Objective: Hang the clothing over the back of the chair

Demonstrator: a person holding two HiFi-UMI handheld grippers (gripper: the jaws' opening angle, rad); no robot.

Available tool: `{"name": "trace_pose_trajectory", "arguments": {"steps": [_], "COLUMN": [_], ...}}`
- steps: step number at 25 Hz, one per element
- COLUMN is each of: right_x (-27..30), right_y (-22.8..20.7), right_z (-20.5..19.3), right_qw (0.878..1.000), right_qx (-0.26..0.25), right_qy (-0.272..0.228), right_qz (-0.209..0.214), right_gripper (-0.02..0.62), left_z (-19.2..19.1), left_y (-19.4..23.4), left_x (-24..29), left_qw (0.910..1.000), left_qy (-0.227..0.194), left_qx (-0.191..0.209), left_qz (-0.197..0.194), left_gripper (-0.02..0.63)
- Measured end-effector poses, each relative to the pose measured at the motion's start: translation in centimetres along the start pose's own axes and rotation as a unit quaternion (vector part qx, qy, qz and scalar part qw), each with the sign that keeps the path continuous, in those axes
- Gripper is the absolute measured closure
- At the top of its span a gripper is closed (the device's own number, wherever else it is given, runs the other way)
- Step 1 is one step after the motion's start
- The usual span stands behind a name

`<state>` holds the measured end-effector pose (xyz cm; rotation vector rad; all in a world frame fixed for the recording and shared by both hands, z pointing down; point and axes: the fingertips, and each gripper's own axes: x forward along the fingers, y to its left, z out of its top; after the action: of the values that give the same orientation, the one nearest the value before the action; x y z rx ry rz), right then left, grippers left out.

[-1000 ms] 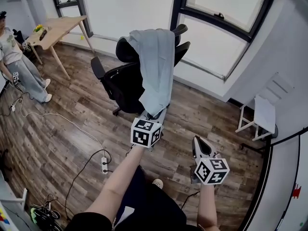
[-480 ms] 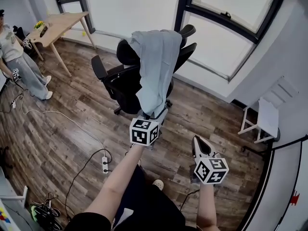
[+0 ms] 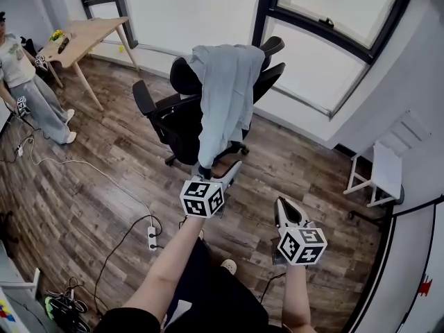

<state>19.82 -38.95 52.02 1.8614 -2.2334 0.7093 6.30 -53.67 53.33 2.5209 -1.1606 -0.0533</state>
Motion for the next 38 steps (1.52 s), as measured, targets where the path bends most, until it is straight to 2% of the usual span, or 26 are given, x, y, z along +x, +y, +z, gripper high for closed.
{"name": "trace_pose_trajectory", "arguments": {"steps": [2,4,12,18,23,29,35,38], "right_x": [-0.3,-0.6,-2.7,-4.3,-5.8,-7.8,-9.5,-10.2], "right_y": [0.1,0.3,1.1,2.0,2.9,3.7,3.9,3.8], "right_z": [-0.3,-0.4,-0.4,-0.1,0.8,1.6,2.5,2.9], "right_qw": [1.0,1.0,1.0,0.999,0.999,0.998,0.997,0.996], "right_qx": [0.001,-0.002,-0.016,-0.026,-0.031,-0.03,-0.02,-0.018], "right_qy": [0.002,0.002,-0.006,-0.018,-0.033,-0.055,-0.076,-0.085], "right_qz": [0.002,0.006,0.019,0.026,0.027,0.028,0.025,0.02], "right_gripper": [0.565,0.565,0.565,0.565,0.565,0.565,0.565,0.565], "left_z": [0.7,1.1,0.0,0.4,1.1,1.9,3.4,4.0], "left_y": [0.4,0.7,-0.2,-1.4,-3.3,-6.1,-7.2,-7.3], "left_x": [-1.2,-2.6,-5.7,-8.3,-10.0,-12.6,-15.2,-16.2], "left_qw": [0.9979,0.9949,0.9984,0.9996,0.999,0.9966,0.997,0.9973], "left_qy": [-0.04,-0.065,-0.034,-0.011,0.013,0.023,0.014,0.011], "left_qx": [-0.05,-0.075,-0.039,-0.022,0.012,0.012,0.018,0.029], "left_qz": [0.009,0.02,0.019,-0.013,-0.04,-0.078,-0.074,-0.067], "left_gripper": [0.221,0.22,0.221,0.221,0.222,0.228,0.312,0.388]}}
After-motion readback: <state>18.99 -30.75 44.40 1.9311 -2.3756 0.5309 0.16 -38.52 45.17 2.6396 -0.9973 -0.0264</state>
